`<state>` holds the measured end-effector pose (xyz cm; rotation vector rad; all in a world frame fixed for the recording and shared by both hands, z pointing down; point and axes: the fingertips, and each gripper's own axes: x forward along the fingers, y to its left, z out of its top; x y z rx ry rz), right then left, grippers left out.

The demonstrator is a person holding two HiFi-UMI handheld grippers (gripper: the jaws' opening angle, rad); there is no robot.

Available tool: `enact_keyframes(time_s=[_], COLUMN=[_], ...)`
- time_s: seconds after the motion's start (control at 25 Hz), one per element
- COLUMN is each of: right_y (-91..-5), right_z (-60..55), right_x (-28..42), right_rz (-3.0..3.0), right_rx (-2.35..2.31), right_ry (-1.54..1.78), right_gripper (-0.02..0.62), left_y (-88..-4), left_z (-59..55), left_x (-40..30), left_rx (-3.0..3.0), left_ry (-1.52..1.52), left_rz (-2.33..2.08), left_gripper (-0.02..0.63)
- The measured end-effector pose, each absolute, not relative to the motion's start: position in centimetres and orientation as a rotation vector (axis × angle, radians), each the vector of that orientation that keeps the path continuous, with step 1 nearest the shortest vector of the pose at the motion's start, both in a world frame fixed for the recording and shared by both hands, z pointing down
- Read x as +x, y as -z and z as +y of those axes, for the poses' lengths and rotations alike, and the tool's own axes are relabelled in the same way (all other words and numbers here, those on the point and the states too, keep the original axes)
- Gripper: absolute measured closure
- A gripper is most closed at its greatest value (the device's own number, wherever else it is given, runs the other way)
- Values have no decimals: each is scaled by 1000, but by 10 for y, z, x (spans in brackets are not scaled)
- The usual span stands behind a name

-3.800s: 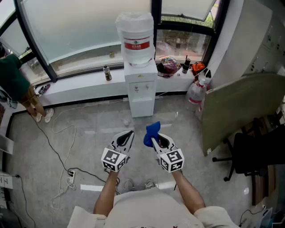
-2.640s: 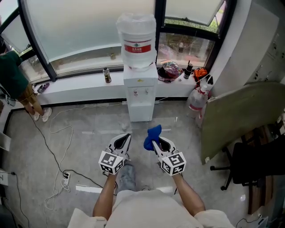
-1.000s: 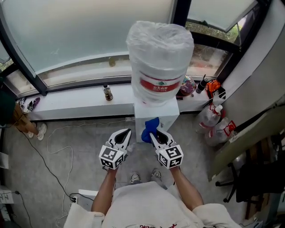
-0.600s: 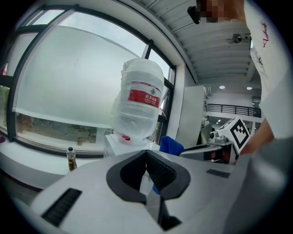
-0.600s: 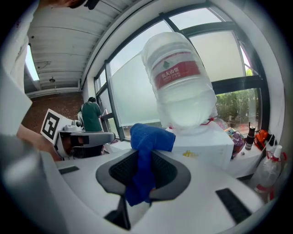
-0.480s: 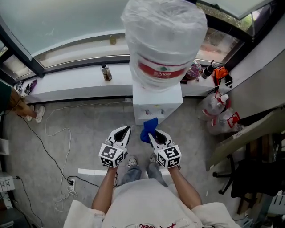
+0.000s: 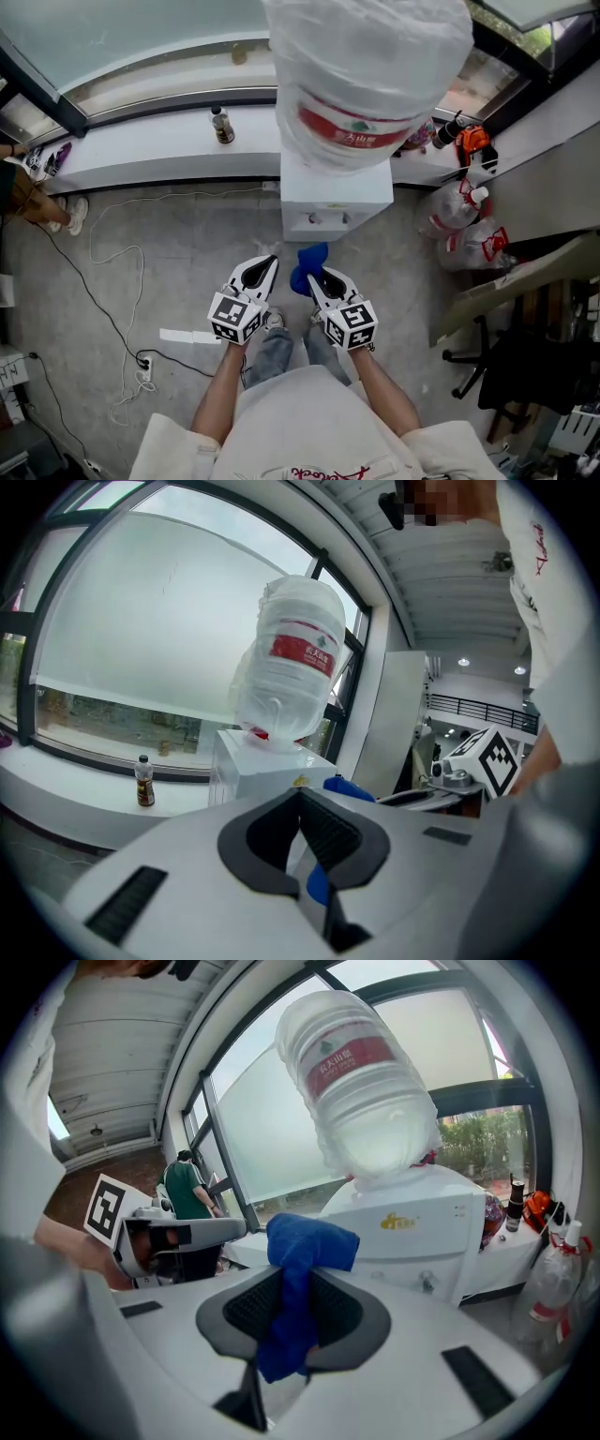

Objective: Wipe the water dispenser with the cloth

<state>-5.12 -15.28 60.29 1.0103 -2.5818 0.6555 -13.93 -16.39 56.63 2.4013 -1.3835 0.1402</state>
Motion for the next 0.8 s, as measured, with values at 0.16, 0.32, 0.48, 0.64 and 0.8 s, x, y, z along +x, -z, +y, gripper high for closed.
enact_keyframes(time_s=[0.16, 0.32, 0.48, 0.64, 0.8], right_y=[-607, -600, -589, -583, -583], right_z=[-167, -197, -238, -272, -285], right_x=[-58, -73, -93, -113, -133], right_rz=[-2585, -2607, -2630, -2636, -2634], right_rx=[1000, 989, 996, 1008, 975], right_ry=[-637, -584, -524, -497, -476], right_gripper=[503, 503, 503, 503, 503], left_y=[-569, -566, -564, -562, -560], left_z=[-167, -168, -171, -173, -172], left_x=[-144, -153, -163, -166, -167], left_rx=[2385, 2369, 2366, 2368, 2366], left_ry=[-131, -123, -128, -129, -129], left_rz=[-1400, -1428, -1449, -1457, -1461], left_gripper=[595, 595, 595, 595, 595])
